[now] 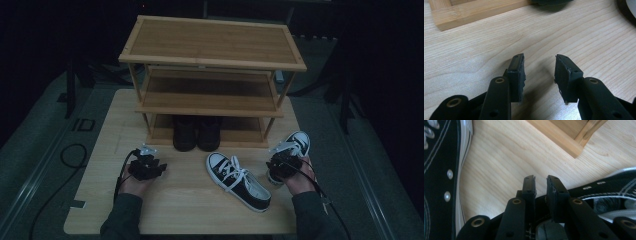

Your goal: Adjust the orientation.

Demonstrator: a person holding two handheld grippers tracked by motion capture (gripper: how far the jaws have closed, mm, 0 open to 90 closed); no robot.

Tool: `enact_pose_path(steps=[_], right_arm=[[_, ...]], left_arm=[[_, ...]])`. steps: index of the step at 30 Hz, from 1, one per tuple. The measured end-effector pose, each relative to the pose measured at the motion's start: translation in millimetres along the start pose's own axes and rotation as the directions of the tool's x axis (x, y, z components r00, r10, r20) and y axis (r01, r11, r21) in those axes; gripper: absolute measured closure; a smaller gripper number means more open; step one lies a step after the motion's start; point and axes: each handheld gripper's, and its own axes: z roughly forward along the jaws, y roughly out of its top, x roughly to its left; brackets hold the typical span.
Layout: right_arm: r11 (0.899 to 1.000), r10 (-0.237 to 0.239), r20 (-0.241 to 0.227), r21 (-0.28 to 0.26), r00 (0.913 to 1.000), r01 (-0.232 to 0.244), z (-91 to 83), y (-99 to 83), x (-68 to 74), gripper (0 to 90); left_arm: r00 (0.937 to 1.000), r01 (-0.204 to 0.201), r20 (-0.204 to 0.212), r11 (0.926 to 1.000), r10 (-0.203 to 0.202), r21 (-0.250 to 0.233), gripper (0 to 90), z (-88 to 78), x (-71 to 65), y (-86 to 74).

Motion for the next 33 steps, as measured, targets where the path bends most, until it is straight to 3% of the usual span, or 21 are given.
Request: enact_pose_path(steps=[3,9,18,20,23,26,31,33], right_arm=[[1.0,-0.014,-0.005,0.012,0.9999,0.014,-4.9,-4.4,0.4,79.0],[1.0,0.006,-0.026,0.002,0.9996,-0.006,-16.3,-18.3,-3.4,80.0],[1.0,-0.006,-0.004,0.015,1.0,0.006,-32.5,-38.4,-8.3,78.5],[1.0,0.001,0.011,-0.021,0.9999,0.0,-39.6,-40.4,-8.5,72.4],[0.996,0.032,0.036,-0.085,0.9988,-0.029,-54.4,-40.5,-13.4,72.2],[0.993,0.063,0.063,-0.105,0.996,-0.056,-62.3,-39.8,-20.2,72.2],[0.992,0.092,0.055,-0.087,0.9942,-0.088,-56.8,-40.5,-26.7,72.6],[0.991,0.117,0.042,-0.064,0.9922,-0.115,-44.6,-40.5,-29.4,72.5]], left_arm=[[1.0,0.0,0.0,1.0,0.0,-0.001,59.9,0.0,0.0,-0.1],[1.0,0.0,-0.002,1.0,0.0,0.0,59.9,0.0,-0.4,-0.1],[1.0,0.002,0.001,1.0,-0.002,-0.001,60.0,0.0,-0.1,-0.2],[1.0,0.004,0.003,1.0,-0.004,-0.002,60.0,0.0,0.3,-0.2],[1.0,0.002,0.0,1.0,-0.002,-0.003,59.9,0.2,-0.2,-0.2],[1.0,0.003,0.0,1.0,-0.003,-0.003,59.9,0.2,-0.1,-0.2],[1.0,0.003,0.001,1.0,-0.003,-0.003,59.9,0.2,-0.1,-0.2],[1.0,0.003,0.001,1.0,-0.003,-0.003,59.9,0.2,0.0,-0.3]])
